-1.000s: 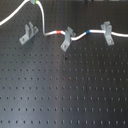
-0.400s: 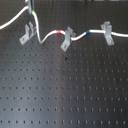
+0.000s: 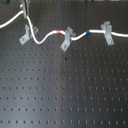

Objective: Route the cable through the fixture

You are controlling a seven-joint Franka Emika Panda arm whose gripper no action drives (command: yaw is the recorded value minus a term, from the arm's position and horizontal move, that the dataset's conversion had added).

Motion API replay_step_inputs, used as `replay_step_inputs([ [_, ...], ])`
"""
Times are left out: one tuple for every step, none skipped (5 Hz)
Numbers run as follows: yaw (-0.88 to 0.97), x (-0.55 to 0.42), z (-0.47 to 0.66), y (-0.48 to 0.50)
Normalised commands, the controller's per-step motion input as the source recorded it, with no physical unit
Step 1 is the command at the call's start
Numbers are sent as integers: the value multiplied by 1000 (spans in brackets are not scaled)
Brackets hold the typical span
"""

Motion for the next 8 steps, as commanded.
replay_step_inputs([
  [-246,-278,313,-20],
  [-151,-94,245,-88],
  [-103,-2,129,7],
  [-69,-44,243,38],
  [0,-149,215,72],
  [0,-158,207,99],
  [-9,-105,288,60],
  [0,-31,297,-41],
])
